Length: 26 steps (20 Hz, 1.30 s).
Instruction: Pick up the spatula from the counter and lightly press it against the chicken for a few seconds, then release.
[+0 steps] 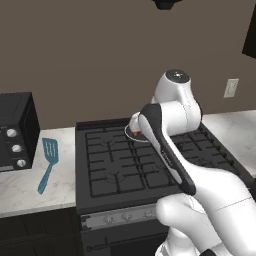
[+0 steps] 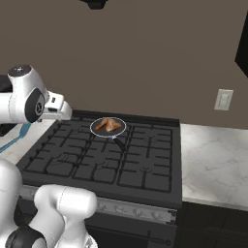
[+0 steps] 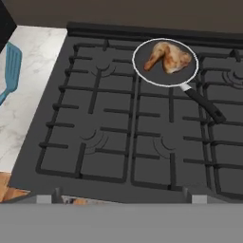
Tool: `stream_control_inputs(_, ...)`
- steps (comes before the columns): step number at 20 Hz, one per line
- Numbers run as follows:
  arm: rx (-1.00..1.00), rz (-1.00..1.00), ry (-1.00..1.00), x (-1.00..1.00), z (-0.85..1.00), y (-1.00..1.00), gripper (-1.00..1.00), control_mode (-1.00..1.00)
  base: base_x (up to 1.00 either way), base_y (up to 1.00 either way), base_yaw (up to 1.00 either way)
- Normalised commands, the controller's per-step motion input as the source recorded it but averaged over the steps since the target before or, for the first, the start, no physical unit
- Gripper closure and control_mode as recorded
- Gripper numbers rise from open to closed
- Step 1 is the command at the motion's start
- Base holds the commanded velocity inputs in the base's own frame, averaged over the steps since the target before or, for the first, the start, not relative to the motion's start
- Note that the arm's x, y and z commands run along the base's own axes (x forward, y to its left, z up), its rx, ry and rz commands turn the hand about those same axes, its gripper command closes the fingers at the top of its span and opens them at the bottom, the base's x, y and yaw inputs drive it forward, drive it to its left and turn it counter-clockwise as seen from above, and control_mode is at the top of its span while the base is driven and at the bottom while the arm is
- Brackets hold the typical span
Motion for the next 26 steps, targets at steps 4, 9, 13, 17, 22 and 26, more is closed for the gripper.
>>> stream_control_inputs(4,-0.01,0.00,-0.04,-0.19,-0.05,0.60,-1.00,-1.00,0.00,0.00,0.00)
stream_control_inputs(9,0.00,0.00,0.00,-0.06,-0.25,0.47,-1.00,-1.00,0.00,0.00,0.00)
stream_control_inputs(13,0.00,0.00,0.00,-0.01,-0.09,0.36,-1.00,-1.00,0.00,0.00,0.00)
stream_control_inputs(17,0.01,0.00,0.02,0.00,0.00,0.36,-1.00,-1.00,0.00,0.00,0.00)
stream_control_inputs(22,0.02,0.00,0.04,0.00,-0.03,0.46,-1.00,-1.00,0.00,0.00,0.00)
stream_control_inputs(26,0.03,0.00,0.04,0.00,-0.01,0.46,-1.00,-1.00,0.00,0.00,0.00)
